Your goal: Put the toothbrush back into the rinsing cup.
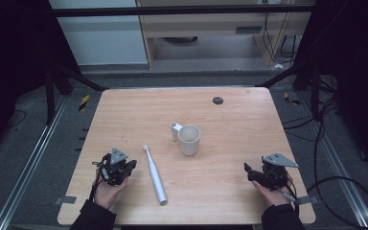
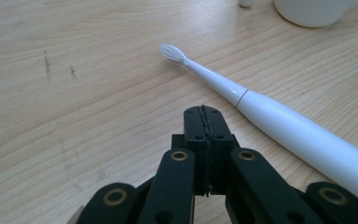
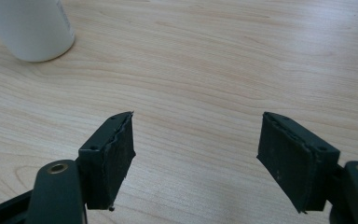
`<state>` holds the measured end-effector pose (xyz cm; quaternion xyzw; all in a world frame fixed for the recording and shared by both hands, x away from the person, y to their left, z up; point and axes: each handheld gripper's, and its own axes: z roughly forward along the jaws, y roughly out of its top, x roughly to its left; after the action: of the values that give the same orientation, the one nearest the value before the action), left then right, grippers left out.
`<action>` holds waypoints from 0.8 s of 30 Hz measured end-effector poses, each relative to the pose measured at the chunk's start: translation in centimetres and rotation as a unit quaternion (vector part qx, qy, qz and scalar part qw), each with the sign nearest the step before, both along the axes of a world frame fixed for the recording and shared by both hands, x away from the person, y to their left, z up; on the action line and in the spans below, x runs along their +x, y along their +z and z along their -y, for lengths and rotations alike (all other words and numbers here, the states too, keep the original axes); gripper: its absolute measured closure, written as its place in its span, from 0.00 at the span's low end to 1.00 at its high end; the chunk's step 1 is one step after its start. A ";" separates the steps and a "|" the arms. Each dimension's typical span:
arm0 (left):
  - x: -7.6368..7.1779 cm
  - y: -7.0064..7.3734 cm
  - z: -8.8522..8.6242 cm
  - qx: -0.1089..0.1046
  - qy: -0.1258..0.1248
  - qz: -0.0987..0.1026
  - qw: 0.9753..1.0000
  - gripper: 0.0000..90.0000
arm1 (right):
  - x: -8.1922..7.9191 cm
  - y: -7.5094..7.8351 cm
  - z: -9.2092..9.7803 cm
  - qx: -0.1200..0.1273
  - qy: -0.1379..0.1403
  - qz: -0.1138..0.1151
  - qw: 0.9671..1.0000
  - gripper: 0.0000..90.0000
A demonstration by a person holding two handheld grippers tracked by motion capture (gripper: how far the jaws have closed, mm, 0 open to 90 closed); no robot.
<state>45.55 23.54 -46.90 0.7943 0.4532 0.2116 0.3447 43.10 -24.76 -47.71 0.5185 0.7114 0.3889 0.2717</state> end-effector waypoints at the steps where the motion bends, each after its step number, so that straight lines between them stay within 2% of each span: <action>1: 0.1 -0.1 0.2 0.002 -0.002 -0.002 1.000 1.00 | 0.0 0.0 0.0 -0.001 0.000 0.000 1.000 0.30; 12: 0.5 -0.7 1.7 0.013 -0.022 -0.015 1.000 1.00 | 0.1 0.0 -0.4 0.000 0.007 0.002 1.000 0.30; 24: 1.0 -1.2 2.7 0.019 -0.028 -0.022 0.999 1.00 | 0.2 -0.1 -0.6 -0.007 0.013 0.006 1.000 0.30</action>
<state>46.54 20.83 -48.07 0.8176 0.4344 0.1924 0.3254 43.27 -24.15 -47.80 0.5044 0.7194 0.3906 0.2748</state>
